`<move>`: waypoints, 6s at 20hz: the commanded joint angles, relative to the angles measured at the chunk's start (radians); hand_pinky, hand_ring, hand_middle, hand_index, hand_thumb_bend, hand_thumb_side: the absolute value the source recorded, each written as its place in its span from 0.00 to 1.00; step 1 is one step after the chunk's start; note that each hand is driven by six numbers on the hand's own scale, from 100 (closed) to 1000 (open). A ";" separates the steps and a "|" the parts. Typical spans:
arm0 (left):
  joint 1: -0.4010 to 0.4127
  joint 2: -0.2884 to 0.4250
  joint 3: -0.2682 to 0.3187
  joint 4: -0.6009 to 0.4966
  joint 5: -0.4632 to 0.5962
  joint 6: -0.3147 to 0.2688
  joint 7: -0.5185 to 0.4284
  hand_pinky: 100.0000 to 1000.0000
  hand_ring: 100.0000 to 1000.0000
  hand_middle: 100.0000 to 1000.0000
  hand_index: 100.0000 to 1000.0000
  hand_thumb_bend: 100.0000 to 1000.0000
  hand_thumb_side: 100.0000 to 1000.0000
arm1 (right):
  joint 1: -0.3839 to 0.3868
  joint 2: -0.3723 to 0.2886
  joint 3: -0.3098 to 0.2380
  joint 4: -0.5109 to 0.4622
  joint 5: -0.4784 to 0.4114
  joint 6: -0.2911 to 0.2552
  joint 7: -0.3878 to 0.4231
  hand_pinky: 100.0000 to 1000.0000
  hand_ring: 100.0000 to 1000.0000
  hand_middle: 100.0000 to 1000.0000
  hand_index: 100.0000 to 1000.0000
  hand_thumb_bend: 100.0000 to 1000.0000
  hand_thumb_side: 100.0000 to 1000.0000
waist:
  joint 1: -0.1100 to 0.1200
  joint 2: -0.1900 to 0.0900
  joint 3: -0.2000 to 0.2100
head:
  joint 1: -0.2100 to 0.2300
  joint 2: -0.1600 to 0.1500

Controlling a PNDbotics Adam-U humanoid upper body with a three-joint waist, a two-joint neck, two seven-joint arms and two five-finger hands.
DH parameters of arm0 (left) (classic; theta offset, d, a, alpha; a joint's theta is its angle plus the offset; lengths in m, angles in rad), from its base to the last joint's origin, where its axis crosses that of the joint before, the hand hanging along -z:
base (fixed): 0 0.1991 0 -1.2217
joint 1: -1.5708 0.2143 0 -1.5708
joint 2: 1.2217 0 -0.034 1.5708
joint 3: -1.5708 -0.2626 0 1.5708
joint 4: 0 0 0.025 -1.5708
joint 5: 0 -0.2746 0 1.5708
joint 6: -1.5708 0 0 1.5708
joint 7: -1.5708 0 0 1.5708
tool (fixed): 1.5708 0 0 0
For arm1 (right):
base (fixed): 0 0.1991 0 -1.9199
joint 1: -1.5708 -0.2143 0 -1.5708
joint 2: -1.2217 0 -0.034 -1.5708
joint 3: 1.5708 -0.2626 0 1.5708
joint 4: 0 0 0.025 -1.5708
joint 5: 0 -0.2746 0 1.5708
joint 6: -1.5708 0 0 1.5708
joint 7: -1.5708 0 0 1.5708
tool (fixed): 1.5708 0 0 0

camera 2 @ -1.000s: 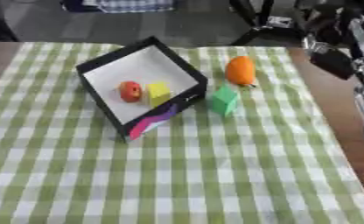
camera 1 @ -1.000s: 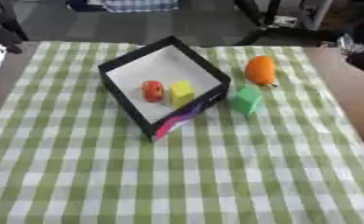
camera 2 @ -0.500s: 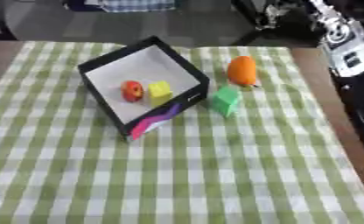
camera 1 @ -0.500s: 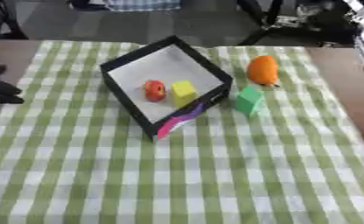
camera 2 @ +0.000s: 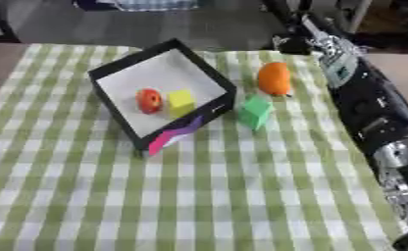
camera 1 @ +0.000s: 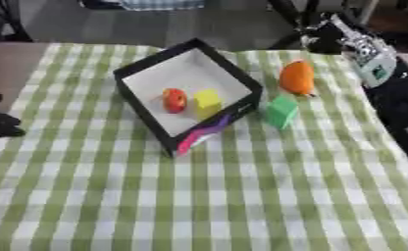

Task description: Pick up objects on the table and place them in the box.

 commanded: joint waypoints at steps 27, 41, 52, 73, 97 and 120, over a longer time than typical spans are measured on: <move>0.001 -0.017 0.007 -0.028 -0.018 0.008 -0.037 0.65 0.50 0.51 0.90 0.00 1.00 | -0.034 -0.025 -0.002 -0.172 0.170 -0.115 0.024 0.73 0.38 0.15 0.27 0.00 0.00 | 0.013 0.005 -0.004 | -0.004 -0.002; -0.018 -0.042 -0.009 -0.035 -0.017 0.006 -0.051 0.65 0.50 0.51 0.90 0.00 1.00 | -0.121 0.177 0.109 -0.289 0.028 -0.199 0.139 0.75 0.39 0.18 0.31 0.00 0.00 | 0.018 0.011 0.045 | -0.048 -0.002; -0.016 -0.043 -0.009 -0.038 -0.015 0.009 -0.055 0.65 0.50 0.51 0.90 0.00 1.00 | -0.091 0.219 0.114 -0.260 0.117 -0.260 0.248 0.87 0.72 0.77 0.86 0.13 0.49 | 0.008 0.020 0.054 | -0.054 -0.002; 0.018 -0.009 0.028 -0.034 -0.038 0.019 -0.019 0.65 0.50 0.51 0.90 0.00 1.00 | 0.500 -0.311 0.219 -1.014 -0.476 -0.251 0.599 0.89 0.83 0.87 0.93 0.06 0.45 | -0.038 0.005 -0.036 | 0.029 -0.002; 0.017 -0.018 0.027 -0.034 -0.037 0.019 -0.022 0.65 0.50 0.51 0.90 0.00 1.00 | 0.406 -0.208 0.266 -0.848 -0.277 -0.276 0.599 0.98 0.98 0.99 0.98 0.18 0.49 | -0.028 0.006 -0.021 | 0.028 -0.002; 0.018 -0.022 0.029 -0.032 -0.039 0.021 -0.022 0.65 0.50 0.51 0.90 0.00 1.00 | 0.378 -0.145 0.246 -0.691 -0.127 -0.272 0.540 0.95 0.94 0.94 0.97 0.16 0.49 | -0.021 0.008 -0.019 | 0.028 -0.002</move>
